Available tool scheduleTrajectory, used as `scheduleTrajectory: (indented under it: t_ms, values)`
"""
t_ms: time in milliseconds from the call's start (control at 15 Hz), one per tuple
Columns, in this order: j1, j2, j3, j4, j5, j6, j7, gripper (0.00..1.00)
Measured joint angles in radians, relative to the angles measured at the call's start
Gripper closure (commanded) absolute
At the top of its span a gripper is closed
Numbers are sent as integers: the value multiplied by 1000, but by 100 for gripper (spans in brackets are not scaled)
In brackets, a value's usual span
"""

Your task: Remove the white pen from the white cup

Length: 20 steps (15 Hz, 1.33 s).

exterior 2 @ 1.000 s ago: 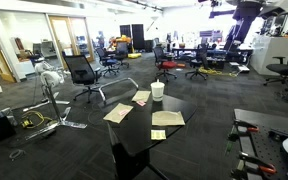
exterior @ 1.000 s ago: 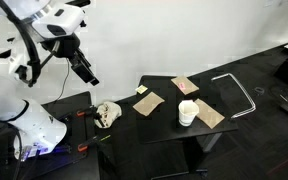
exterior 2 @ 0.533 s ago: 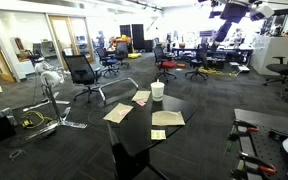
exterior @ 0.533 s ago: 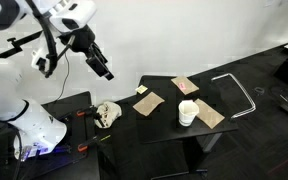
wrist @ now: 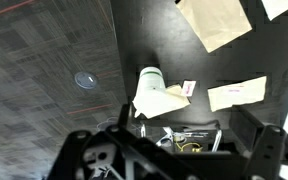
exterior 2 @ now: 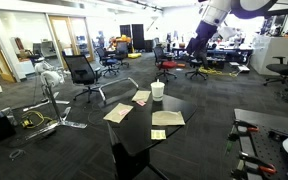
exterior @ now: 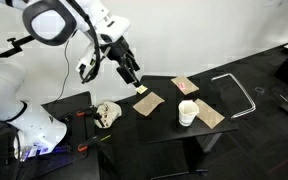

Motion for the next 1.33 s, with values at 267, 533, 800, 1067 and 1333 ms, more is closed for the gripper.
scheduleTrajectory:
  t_ms: [267,533,800,1067,1333]
  values:
    - [-100,146,84,96,-93,7,210,0]
    - [-127,256,108,209,-181,-15,399,0]
    - [-121,359,106,301,-246,-16,563,0]
    - [-88,447,83,369,-312,-7,720,0]
    - [-31,516,40,418,-418,-4,902,0]
